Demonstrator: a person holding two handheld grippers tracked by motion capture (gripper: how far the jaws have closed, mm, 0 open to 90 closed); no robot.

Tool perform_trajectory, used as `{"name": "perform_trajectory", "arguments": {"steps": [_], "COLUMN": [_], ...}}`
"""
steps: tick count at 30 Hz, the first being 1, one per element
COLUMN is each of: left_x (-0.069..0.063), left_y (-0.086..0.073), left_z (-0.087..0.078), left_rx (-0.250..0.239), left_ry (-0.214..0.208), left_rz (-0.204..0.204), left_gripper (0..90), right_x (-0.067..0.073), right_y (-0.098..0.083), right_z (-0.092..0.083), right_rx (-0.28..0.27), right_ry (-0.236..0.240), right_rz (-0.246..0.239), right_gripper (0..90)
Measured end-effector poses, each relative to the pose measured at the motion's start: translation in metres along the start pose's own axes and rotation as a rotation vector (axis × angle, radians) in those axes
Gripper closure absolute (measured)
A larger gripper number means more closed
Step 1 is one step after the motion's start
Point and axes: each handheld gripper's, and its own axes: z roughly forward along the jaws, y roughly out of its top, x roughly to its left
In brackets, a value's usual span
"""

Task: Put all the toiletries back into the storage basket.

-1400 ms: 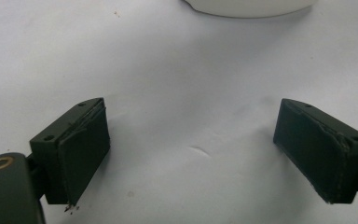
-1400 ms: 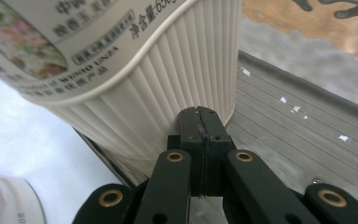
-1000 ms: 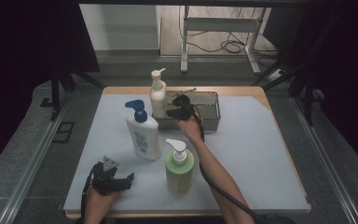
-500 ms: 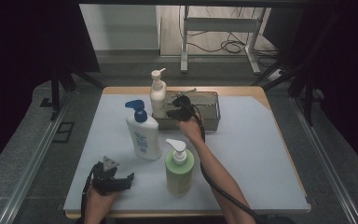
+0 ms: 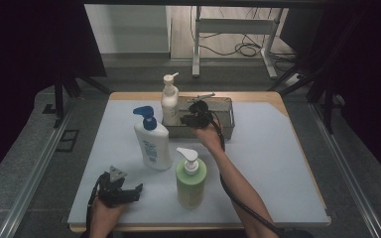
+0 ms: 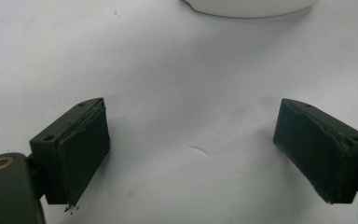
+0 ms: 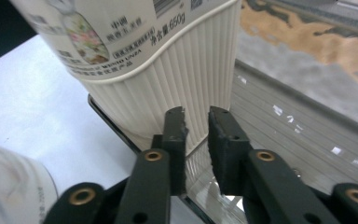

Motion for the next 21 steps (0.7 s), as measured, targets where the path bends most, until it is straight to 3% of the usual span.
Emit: {"name": "perform_trajectory", "arguments": {"steps": [8, 14, 21], "left_x": [0.000, 0.000, 0.000], "left_y": [0.000, 0.000, 0.000], "left_z": [0.000, 0.000, 0.000], "left_rx": [-0.004, -0.003, 0.000], "left_ry": [0.001, 0.001, 0.002], "left_rz": [0.000, 0.000, 0.004], "left_gripper": [10.1, 10.1, 10.1], "right_x": [-0.001, 0.004, 0.011], "right_y": [-0.002, -0.008, -0.013], "right_z": [-0.024, -0.040, -0.064], "right_rx": [-0.028, -0.028, -0.051], "right_ry": [0.053, 0.082, 0.082], "right_rz": [-0.013, -0.067, -0.125], "right_gripper": [57.3, 48.5, 39.1]}}
